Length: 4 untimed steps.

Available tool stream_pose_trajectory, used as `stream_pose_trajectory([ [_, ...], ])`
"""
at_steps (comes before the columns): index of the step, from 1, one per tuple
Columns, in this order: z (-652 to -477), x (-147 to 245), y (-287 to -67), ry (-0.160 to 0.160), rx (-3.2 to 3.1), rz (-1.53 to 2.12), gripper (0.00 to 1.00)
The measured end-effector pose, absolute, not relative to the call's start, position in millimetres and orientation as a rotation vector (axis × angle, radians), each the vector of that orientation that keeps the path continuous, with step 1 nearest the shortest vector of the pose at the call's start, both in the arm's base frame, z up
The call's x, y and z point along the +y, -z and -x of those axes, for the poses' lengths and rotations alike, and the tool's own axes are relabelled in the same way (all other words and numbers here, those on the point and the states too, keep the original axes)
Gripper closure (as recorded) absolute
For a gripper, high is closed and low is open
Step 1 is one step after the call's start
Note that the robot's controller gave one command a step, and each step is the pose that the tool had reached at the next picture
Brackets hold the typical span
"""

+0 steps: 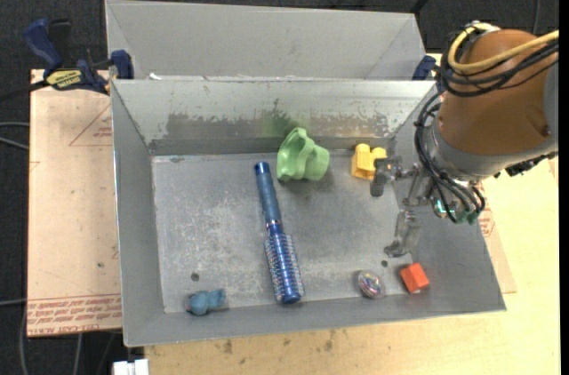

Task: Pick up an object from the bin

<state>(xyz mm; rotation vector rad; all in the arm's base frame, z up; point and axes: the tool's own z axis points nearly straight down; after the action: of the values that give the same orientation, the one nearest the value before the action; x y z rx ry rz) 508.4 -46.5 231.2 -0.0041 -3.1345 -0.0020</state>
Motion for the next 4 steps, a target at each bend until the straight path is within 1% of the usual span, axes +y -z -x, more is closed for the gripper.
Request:
stream_pose_trajectory([
  [1,-489.4,-66,-97,0.004,-3.103,-0.454,0.0],
  [2,-483.8,-79,-75,-0.001,-3.128,-0.414,0.0],
  [3,-484.8,-59,-74,-0.009,-3.108,-0.582,0.0],
  [4,-479.1,-57,-70,0.001,-3.089,-0.582,1.0],
])
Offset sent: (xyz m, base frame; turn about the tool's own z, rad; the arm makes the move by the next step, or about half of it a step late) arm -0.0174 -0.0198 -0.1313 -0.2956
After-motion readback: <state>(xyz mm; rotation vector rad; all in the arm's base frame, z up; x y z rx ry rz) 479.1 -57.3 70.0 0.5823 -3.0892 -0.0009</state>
